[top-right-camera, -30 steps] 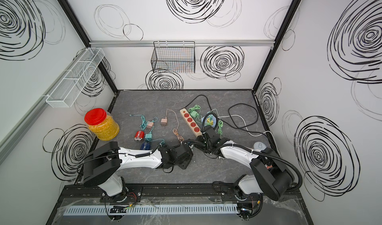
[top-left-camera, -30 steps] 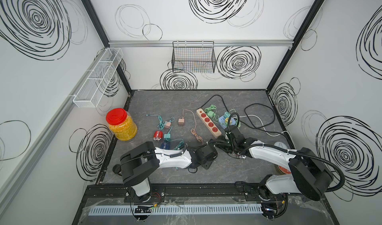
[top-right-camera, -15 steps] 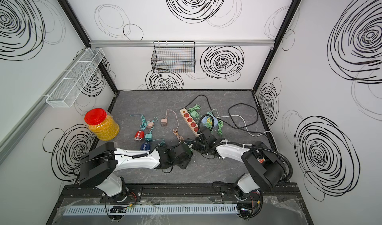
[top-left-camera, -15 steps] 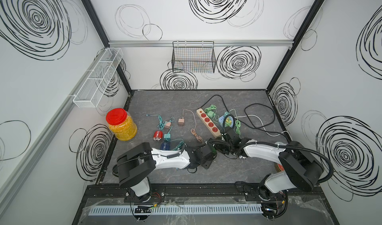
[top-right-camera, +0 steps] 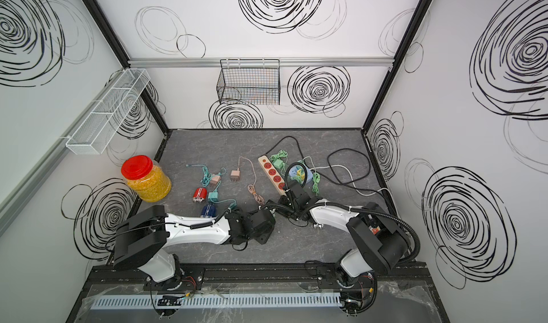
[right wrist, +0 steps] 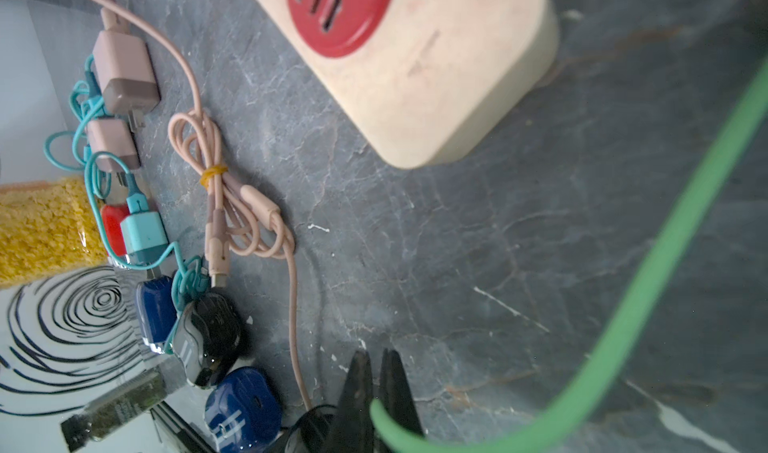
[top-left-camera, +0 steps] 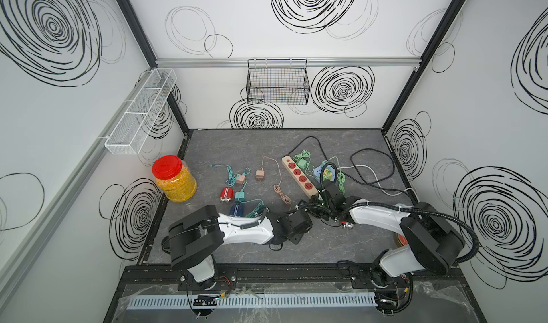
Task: Unplug the electric shaver
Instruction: Remove the charging cable from the electric shaver.
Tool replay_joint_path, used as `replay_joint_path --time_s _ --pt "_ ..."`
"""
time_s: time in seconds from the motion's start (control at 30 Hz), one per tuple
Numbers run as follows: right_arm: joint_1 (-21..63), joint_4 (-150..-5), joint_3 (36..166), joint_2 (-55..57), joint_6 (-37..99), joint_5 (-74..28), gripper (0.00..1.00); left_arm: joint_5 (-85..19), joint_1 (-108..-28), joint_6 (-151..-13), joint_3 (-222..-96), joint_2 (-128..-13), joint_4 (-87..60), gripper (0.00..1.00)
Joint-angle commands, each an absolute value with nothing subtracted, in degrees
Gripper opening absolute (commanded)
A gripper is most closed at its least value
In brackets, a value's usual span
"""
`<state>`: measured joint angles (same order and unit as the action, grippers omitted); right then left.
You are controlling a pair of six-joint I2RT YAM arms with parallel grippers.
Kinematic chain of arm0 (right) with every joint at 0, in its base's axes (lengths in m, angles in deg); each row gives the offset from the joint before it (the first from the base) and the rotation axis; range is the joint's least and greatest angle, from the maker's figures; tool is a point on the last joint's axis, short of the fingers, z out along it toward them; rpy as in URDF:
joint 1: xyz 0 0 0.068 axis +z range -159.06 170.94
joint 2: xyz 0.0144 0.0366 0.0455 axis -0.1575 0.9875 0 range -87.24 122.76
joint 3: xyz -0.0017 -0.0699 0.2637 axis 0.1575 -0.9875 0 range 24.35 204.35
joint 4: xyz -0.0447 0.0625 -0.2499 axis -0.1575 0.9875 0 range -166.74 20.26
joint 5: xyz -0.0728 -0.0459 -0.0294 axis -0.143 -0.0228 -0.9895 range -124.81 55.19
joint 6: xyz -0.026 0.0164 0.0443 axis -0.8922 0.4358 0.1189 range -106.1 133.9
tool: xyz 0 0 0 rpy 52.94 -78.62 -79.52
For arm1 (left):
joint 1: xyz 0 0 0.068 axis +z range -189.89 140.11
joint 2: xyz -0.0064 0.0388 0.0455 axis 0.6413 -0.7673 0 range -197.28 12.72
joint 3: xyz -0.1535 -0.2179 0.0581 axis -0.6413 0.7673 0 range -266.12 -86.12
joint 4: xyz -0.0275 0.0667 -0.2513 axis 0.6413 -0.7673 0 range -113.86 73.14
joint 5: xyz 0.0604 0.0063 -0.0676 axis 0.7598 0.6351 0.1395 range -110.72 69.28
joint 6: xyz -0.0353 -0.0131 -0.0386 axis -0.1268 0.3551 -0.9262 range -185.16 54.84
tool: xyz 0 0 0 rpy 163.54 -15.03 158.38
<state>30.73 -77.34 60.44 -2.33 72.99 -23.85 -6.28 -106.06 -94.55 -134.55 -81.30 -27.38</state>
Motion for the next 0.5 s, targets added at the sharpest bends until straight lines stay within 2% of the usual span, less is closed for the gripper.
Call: replay_joint_path --time_s 0.0,0.23,0.47 --pt "29.55 -77.97 61.22 -3.43 73.31 -24.96 0.00 -6.25 -107.89 -94.00 -135.14 -81.60 -27.37 0.01" --pt "24.26 -77.58 60.79 -4.31 71.56 -23.39 0.00 -7.62 -109.36 -93.72 -133.61 -81.94 -27.67 0.00" --pt "25.58 -74.06 66.89 -0.63 65.81 -23.41 0.00 -14.05 -109.50 -91.82 -134.46 -85.50 -28.71 0.00"
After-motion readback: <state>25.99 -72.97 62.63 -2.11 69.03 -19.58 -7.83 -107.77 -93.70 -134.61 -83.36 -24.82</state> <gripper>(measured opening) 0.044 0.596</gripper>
